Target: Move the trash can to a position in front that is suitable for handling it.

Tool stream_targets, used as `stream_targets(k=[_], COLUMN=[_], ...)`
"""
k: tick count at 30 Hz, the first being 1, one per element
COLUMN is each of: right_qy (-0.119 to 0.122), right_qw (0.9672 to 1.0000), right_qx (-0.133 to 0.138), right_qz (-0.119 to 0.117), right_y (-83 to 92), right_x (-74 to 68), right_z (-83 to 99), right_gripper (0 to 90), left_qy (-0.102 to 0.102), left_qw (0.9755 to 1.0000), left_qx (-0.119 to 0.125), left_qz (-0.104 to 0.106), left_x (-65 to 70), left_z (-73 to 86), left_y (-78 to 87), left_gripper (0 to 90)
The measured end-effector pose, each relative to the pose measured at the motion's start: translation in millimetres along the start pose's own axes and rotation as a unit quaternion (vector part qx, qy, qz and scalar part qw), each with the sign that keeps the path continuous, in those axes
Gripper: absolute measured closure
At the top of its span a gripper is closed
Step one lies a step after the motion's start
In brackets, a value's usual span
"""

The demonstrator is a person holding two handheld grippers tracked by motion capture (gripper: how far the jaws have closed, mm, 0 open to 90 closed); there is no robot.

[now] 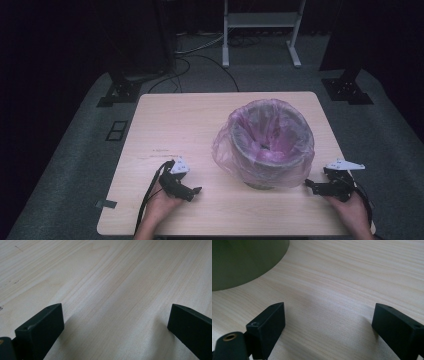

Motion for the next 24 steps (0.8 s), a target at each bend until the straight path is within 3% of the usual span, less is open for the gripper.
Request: stream_targets(k=[10,17,24], right_qy=[-0.001,-0.006,0.002], right_qw=[1.0,0.9998,0.9998], right_qx=[0.0,0.0,0.006], right_qz=[-0.001,-0.017,-0.02], right_y=[0.0,0.6,0.0], right_x=[0.0,-0.9,0.5], right_z=[0.0,-1.5,-13.9], right_gripper=[10.2,10.3,10.3], left_qy=[0.0,0.001,-0.001], left_qw=[1.0,1.0,1.0], left_qx=[0.0,0.0,0.0], left_qz=[0.0,0.0,0.001], left_x=[0.0,0.1,0.0], left_z=[0.0,-0.1,0.0], left_y=[-0.1,-0.1,-0.1], left_gripper=[0.0,0.0,0.0])
Point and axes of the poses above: each handheld gripper's, and its own axes: y roughly backward along the jaws, z roughly out of its underside, x roughly to its right, the point moved 6 cm from there along -y, roughly forward along the jaws, and after that the axes turned 5 degrees about z, right-handed, at the moved point
